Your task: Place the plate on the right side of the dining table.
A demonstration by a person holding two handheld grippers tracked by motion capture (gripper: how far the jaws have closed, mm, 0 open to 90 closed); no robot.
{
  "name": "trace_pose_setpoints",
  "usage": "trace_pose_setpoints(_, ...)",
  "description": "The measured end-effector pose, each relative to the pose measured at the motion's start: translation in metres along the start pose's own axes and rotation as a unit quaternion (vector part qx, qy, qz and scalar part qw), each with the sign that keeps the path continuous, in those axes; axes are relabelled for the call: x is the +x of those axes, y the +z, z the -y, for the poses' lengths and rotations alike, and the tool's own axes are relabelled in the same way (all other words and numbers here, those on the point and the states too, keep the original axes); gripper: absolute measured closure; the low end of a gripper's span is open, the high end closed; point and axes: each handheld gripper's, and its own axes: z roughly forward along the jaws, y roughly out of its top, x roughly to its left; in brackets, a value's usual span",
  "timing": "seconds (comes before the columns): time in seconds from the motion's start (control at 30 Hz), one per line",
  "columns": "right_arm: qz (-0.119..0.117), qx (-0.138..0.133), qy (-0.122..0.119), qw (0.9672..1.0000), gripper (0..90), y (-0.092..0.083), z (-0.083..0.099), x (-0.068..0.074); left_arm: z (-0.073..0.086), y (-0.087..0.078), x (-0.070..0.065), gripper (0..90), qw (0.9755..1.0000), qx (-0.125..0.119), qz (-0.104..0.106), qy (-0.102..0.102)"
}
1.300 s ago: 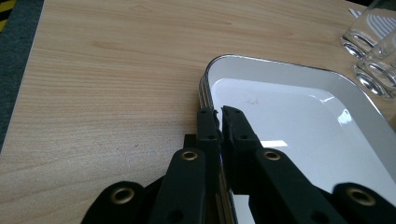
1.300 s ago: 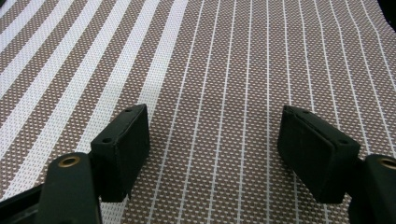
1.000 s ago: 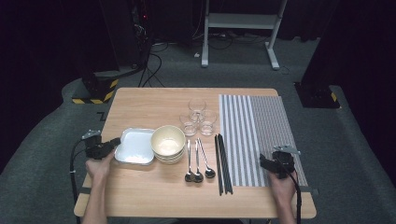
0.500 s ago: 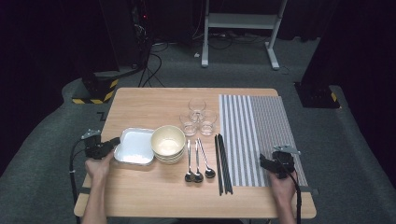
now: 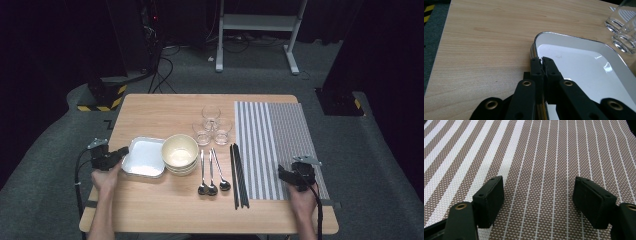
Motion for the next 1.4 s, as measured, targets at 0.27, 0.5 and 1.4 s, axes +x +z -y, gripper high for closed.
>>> trace_pose_setpoints(0.27, 0.000, 0.000, 0.000, 1.0000, 25.0, 0.0000, 0.0000, 0.0000, -0.0018, -0.0019, -0.0023, 87.8, 1.0000, -0.005, -0.004, 0.007)
trace_pose_setpoints(0.5, 0.000, 0.000, 0.000, 1.0000, 25.0, 0.0000, 0.0000, 0.0000, -0.0033, -0.0032, -0.0039, 88.0, 0.9999, -0.009, -0.007, 0.009)
trace_pose_setpoints(1.4, 0.000, 0.000, 0.000, 1.0000, 25.0, 0.0000, 0.0000, 0.0000, -0.0072, -0.0062, -0.0058, 88.6, 0.9995, -0.025, -0.018, 0.007)
